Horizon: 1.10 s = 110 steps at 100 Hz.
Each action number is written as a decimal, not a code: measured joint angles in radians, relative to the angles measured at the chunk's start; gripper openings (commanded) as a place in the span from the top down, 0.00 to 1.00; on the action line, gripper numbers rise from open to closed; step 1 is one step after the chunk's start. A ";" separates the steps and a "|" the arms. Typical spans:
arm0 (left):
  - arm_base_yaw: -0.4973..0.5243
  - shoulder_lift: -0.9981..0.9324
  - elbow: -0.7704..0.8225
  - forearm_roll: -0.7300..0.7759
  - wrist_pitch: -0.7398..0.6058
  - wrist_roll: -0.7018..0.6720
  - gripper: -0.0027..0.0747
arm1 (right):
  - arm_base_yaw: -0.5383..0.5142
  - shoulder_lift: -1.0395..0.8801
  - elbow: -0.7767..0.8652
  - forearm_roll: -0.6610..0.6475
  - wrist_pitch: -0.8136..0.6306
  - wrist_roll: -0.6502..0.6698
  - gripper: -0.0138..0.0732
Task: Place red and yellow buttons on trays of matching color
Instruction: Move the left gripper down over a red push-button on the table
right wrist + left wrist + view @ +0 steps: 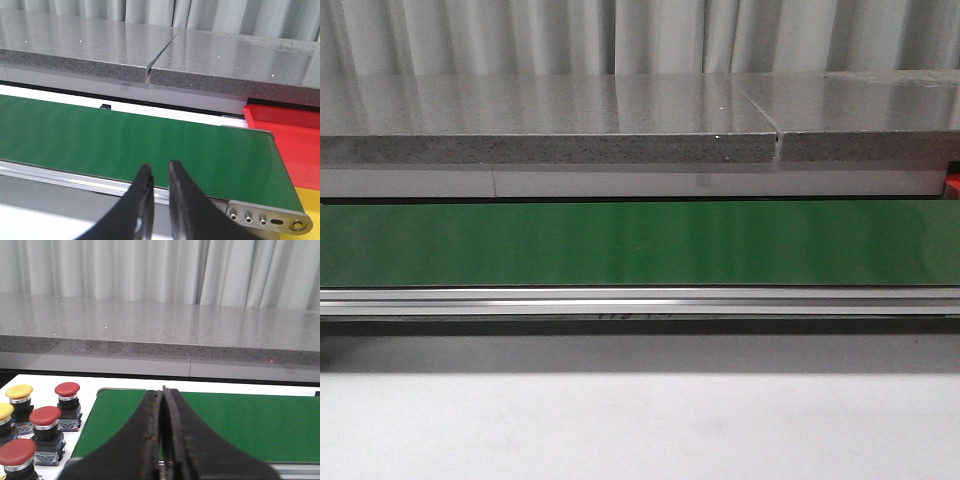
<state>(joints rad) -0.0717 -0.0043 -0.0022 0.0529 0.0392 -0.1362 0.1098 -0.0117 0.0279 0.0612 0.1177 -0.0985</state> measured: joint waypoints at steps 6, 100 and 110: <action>0.000 0.000 0.000 0.000 0.000 0.000 0.99 | 0.000 0.000 0.000 0.000 0.000 0.000 0.73; 0.000 0.275 -0.582 -0.023 0.614 -0.002 0.99 | 0.000 0.000 0.000 0.000 0.000 0.000 0.73; 0.000 0.395 -0.697 -0.022 0.761 -0.002 0.99 | 0.000 0.000 0.000 0.000 0.000 0.000 0.73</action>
<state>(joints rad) -0.0717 0.3911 -0.6988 0.0306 0.8000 -0.1381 0.1098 -0.0117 0.0279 0.0612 0.1177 -0.0985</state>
